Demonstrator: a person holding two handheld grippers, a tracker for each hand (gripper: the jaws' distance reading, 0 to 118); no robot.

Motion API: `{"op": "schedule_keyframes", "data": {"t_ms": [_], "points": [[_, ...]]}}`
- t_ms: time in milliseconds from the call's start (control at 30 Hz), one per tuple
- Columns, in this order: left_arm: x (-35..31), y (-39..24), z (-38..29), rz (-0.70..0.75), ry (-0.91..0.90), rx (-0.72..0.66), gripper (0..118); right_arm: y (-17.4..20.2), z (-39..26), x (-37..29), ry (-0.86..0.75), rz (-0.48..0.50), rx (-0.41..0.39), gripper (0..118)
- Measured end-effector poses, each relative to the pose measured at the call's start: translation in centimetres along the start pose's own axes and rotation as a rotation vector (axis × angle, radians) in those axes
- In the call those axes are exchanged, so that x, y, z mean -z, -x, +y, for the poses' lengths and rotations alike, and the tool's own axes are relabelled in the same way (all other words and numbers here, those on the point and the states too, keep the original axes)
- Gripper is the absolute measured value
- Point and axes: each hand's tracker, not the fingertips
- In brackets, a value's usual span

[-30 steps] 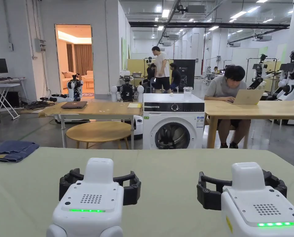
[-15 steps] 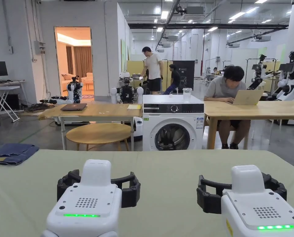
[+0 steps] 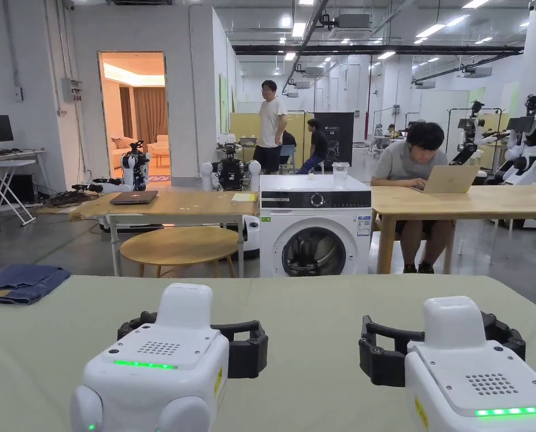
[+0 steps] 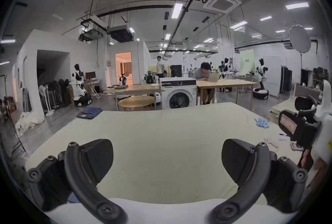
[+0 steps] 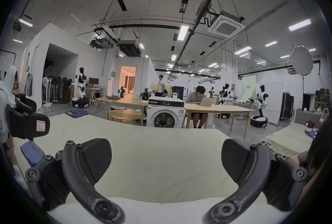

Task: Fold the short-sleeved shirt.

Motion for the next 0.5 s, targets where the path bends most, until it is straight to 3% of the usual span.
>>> {"op": "schedule_keyframes", "data": {"t_ms": [500], "points": [[-0.46, 0.41, 0.19, 0.013, -0.051, -0.035, 117, -0.42, 0.43, 0.05, 0.003, 0.005, 0.020, 118]]}}
